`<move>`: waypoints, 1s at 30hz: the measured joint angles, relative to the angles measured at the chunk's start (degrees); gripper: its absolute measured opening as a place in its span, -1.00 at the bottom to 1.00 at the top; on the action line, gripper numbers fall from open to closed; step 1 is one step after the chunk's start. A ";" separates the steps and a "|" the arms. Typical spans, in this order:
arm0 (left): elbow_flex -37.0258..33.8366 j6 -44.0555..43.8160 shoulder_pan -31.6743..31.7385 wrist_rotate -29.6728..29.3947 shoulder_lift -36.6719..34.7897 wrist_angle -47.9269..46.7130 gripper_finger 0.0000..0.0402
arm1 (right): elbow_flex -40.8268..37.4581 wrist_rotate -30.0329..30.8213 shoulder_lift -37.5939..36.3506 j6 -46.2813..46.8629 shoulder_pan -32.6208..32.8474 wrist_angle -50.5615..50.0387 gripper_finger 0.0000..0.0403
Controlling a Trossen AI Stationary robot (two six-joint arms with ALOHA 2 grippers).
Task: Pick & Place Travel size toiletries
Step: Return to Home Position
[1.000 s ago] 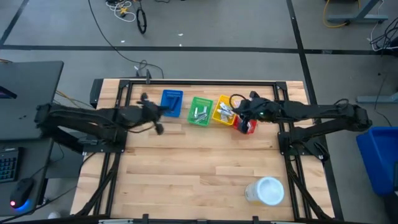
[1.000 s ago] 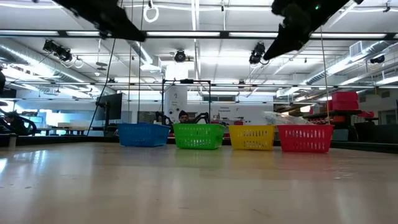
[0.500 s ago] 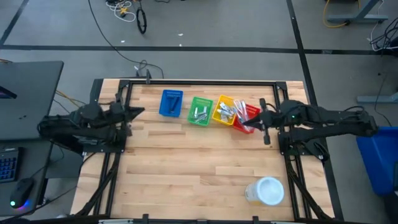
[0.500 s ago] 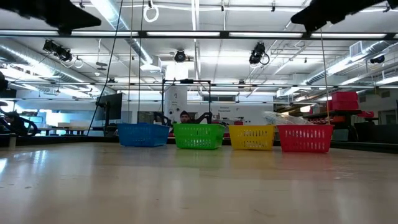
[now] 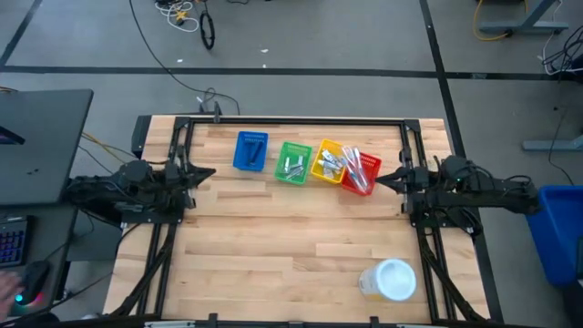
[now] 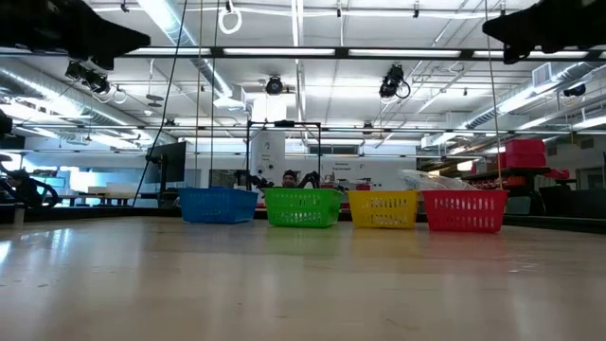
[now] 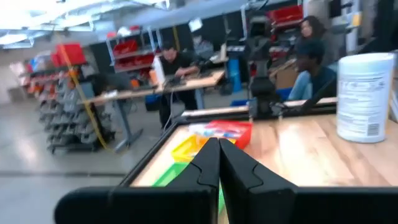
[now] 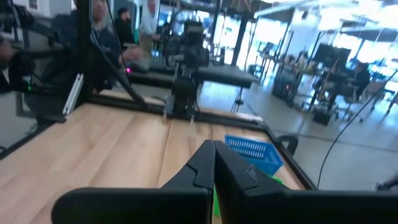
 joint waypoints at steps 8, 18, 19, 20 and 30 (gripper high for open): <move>-6.63 1.89 0.04 1.77 -0.12 9.21 -0.93 | -5.97 -2.35 -8.46 0.97 0.00 0.44 -0.96; -13.30 1.72 0.05 3.45 -0.12 20.56 -0.92 | -11.23 -3.19 -11.29 2.84 0.00 1.26 -0.96; -13.55 1.33 0.05 3.47 -0.12 20.52 -0.91 | -11.57 -3.19 -11.29 2.81 0.00 1.21 -0.96; -13.92 1.18 0.05 3.47 -0.12 20.79 -0.91 | -11.66 -3.19 -11.29 2.63 0.00 1.12 -0.96; -15.27 0.39 0.04 5.18 -0.05 22.92 -0.97 | -11.66 -8.76 -11.31 4.61 0.02 1.21 -0.96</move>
